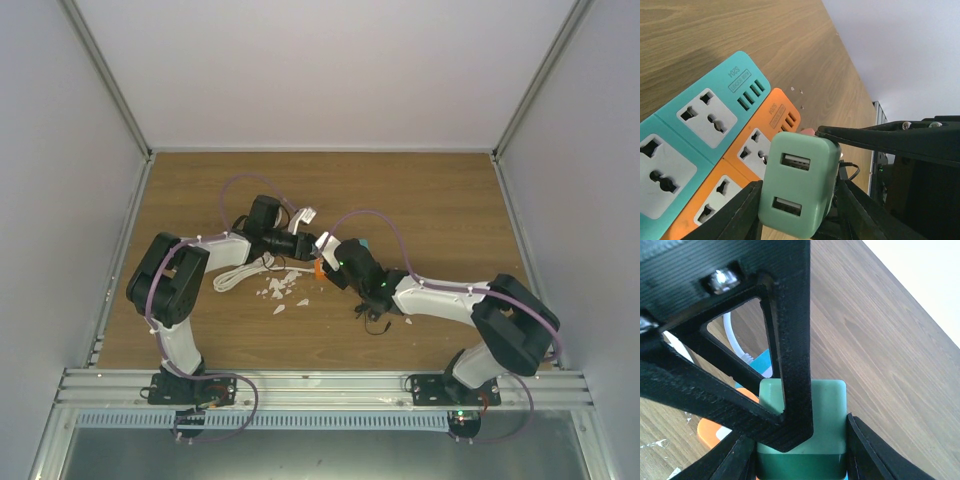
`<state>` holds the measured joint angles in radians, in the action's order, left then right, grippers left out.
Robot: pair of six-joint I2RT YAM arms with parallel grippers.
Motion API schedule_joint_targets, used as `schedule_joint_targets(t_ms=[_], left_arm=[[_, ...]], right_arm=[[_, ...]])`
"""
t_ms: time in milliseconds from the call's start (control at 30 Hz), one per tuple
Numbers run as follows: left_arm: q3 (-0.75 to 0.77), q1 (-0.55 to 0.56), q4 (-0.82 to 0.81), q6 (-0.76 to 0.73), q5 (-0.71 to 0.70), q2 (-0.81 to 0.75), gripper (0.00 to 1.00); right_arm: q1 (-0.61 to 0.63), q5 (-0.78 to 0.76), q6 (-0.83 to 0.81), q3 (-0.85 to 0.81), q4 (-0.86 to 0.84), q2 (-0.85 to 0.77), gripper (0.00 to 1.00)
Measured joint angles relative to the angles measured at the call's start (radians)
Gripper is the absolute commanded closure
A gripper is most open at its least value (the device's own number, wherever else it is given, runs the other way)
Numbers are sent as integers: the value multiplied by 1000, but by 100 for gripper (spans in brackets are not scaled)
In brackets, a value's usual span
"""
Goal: Insert the plug
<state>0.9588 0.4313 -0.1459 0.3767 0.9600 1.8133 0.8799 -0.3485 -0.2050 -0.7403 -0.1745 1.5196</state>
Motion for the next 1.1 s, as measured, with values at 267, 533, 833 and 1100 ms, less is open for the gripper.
schedule_joint_targets(t_ms=[267,533,833,1100], left_arm=[[0,0,0,-19,8,6,100],[0,0,0,-23,15,11,100],[-32,47,6,-60,-93,-140,100],[-120,45,4,-76,-299,-304,100]], right_arm=[[-5,11,0,1,17,-6,99],[-5,13,5,1,24,-7,4],[4,55,13,38,-37,-57,0],[2,84,39,227,-187,-435,0]])
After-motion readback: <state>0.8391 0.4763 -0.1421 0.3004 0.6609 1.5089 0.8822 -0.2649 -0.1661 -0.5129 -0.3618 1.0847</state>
